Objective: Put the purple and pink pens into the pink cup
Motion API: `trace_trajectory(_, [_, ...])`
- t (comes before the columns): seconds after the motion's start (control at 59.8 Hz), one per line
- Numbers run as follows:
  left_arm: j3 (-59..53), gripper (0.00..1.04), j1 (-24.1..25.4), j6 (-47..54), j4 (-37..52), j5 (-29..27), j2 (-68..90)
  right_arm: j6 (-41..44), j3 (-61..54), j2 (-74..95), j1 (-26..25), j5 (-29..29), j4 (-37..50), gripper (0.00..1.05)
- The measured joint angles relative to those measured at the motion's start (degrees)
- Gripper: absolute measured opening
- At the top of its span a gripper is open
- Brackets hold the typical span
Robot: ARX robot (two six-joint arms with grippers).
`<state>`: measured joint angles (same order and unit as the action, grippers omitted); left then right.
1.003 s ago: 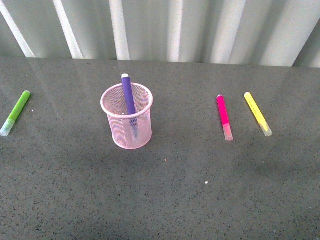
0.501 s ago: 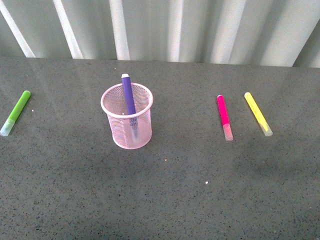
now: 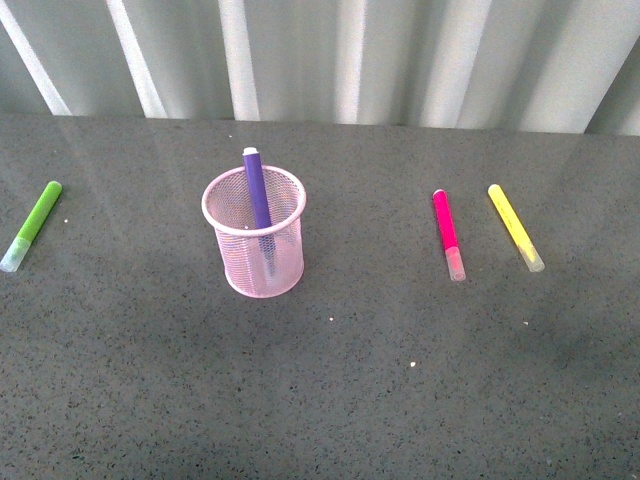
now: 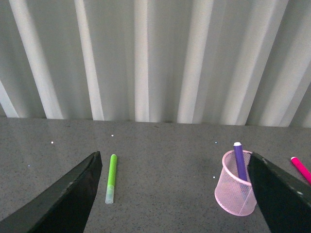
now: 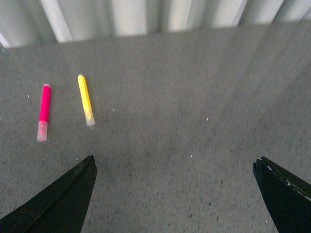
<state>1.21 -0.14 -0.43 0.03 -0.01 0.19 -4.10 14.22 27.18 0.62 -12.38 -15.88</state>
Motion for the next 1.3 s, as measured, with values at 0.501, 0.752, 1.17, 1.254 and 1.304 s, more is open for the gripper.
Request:
trace_trajectory(0.501, [0.00, 0.98, 0.00, 0.15, 0.00, -0.02, 0.00, -1.77, 34.18, 65.02, 5.03, 8.11, 11.17, 0.98])
trace_trajectory(0.752, [0.00, 0.98, 0.00, 0.15, 0.00, 0.00, 0.00, -1.92, 40.81, 77.57, 8.74, 7.69, 13.42, 0.98])
trace_trajectory(1.17, [0.00, 0.98, 0.00, 0.15, 0.00, -0.02, 0.00, -2.54, 52.02, 89.96, 9.94, 9.27, 12.76, 0.98])
trace_trajectory(1.254, [0.00, 0.98, 0.00, 0.15, 0.00, -0.02, 0.00, -2.34, 54.42, 91.86, 10.43, 9.27, 12.02, 0.98])
trace_trajectory(1.304, [0.00, 0.98, 0.00, 0.15, 0.00, -0.02, 0.00, -2.29, 56.61, 93.59, 10.80, 9.20, 11.47, 0.98])
